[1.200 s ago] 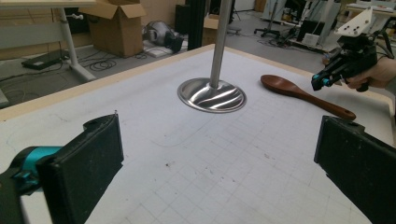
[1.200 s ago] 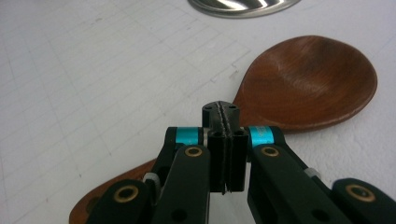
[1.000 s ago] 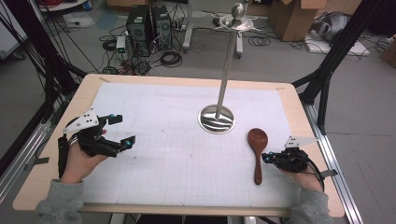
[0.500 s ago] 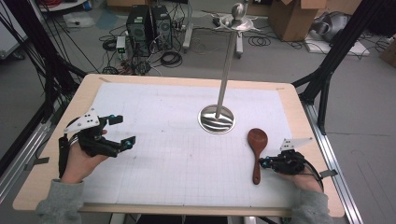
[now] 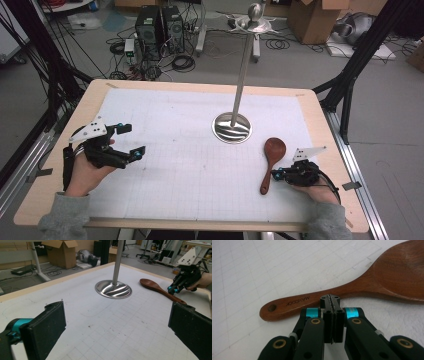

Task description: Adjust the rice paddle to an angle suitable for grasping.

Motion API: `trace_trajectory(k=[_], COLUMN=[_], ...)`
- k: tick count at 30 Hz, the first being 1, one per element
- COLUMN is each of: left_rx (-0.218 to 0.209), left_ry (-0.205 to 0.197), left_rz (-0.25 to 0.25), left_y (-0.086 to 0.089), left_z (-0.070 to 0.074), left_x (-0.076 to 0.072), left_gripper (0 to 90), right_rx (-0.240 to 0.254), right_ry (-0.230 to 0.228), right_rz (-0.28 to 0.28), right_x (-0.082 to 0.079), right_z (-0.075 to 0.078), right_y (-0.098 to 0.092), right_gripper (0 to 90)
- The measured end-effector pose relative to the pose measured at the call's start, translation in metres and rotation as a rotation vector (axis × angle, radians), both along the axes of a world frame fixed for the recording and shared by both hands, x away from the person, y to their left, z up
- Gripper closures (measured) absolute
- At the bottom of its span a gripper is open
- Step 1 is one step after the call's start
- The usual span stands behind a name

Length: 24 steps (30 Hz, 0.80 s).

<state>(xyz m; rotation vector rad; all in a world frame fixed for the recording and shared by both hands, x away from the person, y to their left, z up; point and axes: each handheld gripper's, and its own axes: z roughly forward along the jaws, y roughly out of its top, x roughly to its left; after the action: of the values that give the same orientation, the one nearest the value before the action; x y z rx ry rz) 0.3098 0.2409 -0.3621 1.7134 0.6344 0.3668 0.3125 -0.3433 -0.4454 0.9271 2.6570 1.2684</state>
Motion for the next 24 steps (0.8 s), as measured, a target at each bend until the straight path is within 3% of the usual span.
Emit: trace_trajectory(k=[5,24], left_rx=[-0.005,0.005], left_ry=[-0.003,-0.002], left_rz=[0.004,0.030], left_y=[0.001,0.007], left_z=[0.000,-0.002], left_x=[-0.001,-0.007], left_gripper=[1.7,1.8], right_rx=[-0.002,0.007], right_ry=[0.018,0.006], right_rz=[0.015,0.040], right_x=[0.002,0.014], right_z=[0.001,-0.001], right_y=[0.007,0.030], right_gripper=[89.9,89.9])
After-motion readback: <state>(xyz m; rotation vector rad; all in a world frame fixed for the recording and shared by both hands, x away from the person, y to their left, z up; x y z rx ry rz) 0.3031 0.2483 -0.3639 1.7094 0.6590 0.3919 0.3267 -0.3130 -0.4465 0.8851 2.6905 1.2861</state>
